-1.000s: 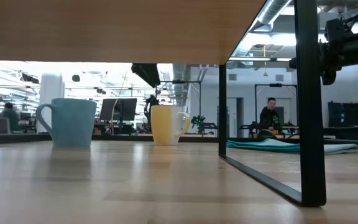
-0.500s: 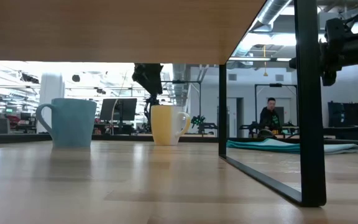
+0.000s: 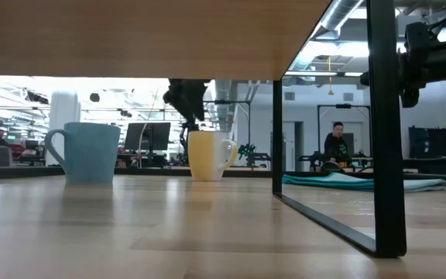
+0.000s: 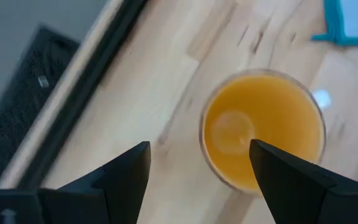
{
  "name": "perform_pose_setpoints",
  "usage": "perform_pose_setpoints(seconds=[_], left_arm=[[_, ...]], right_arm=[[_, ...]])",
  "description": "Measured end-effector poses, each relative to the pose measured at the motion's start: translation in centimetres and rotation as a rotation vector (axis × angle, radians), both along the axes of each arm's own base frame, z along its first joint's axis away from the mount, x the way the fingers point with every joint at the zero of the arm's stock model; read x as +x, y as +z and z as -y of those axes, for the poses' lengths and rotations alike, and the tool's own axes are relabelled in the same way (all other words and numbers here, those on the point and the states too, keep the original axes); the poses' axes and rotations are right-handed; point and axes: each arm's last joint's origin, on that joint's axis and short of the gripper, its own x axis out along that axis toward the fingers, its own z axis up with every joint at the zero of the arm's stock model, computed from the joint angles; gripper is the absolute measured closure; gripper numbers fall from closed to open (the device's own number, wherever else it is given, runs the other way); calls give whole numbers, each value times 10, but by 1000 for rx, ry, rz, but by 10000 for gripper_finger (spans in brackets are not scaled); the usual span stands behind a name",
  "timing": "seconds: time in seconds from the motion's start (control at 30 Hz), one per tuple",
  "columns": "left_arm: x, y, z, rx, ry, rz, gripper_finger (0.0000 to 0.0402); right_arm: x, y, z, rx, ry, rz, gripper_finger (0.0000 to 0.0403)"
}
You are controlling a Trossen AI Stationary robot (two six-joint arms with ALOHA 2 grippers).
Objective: Stack small to large cups/mugs on shelf
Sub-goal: Put the orange mug on the shelf
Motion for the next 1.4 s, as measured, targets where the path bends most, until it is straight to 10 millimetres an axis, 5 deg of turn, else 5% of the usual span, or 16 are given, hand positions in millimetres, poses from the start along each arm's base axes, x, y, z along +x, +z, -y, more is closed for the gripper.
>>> perform_pose_setpoints(seconds=[0.4, 0.8, 1.4], left_arm=[[14, -39, -5, -74, 36, -83, 136], [21, -45, 2, -81, -31, -95, 148], [24, -51, 4, -63, -87, -122, 361]], right_arm=[[0, 1, 0, 16, 5, 19, 317], [1, 1, -1, 14, 11, 19, 317], [1, 1, -1, 14, 18, 18, 317]])
